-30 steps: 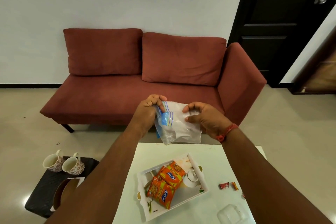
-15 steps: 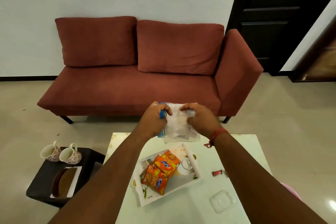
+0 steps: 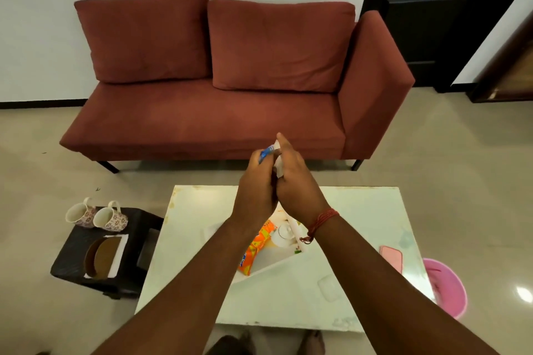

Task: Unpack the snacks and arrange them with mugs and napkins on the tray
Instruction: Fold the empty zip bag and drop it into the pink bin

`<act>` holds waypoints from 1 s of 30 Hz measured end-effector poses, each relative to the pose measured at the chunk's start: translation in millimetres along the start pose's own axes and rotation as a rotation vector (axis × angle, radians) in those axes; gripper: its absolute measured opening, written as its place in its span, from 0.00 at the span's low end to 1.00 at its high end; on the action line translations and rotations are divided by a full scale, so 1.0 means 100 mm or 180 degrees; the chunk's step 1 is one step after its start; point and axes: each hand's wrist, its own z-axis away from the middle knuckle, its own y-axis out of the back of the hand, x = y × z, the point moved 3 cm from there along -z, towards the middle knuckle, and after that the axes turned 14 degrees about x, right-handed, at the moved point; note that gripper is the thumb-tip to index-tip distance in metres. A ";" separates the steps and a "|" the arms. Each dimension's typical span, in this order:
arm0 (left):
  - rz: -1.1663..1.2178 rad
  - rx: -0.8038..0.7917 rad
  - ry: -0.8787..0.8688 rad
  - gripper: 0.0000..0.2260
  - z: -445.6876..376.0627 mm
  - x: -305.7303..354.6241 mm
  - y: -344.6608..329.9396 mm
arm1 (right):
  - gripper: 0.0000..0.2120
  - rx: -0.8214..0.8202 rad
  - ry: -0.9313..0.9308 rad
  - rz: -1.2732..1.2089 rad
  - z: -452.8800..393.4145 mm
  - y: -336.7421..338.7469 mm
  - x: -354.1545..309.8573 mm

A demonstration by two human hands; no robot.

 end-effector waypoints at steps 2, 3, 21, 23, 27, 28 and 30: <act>0.0664 0.0018 0.0364 0.15 0.02 0.03 0.00 | 0.34 -0.0060 -0.0247 -0.0547 0.04 0.02 -0.02; 0.0848 -0.0088 0.0272 0.16 0.03 0.06 0.01 | 0.35 -0.0095 -0.0430 -0.0938 0.05 0.02 -0.01; 0.0232 -0.0940 -0.0868 0.11 0.45 0.43 -0.82 | 0.12 0.0559 -0.1120 -0.0074 0.45 1.07 0.76; 0.0187 -0.0824 -0.1162 0.11 0.46 0.56 -1.08 | 0.10 0.0716 -0.1203 -0.0243 0.45 1.29 0.95; -0.0179 -0.0918 -0.1409 0.11 0.65 0.90 -1.81 | 0.10 0.0862 -0.1417 -0.0267 0.48 1.83 1.55; -0.0216 -0.1072 -0.1441 0.12 0.72 0.96 -1.98 | 0.10 0.0872 -0.1469 -0.0235 0.50 1.95 1.72; -0.0383 -0.1542 -0.1504 0.17 0.89 1.11 -2.46 | 0.12 0.0896 -0.1595 -0.0037 0.54 2.26 2.16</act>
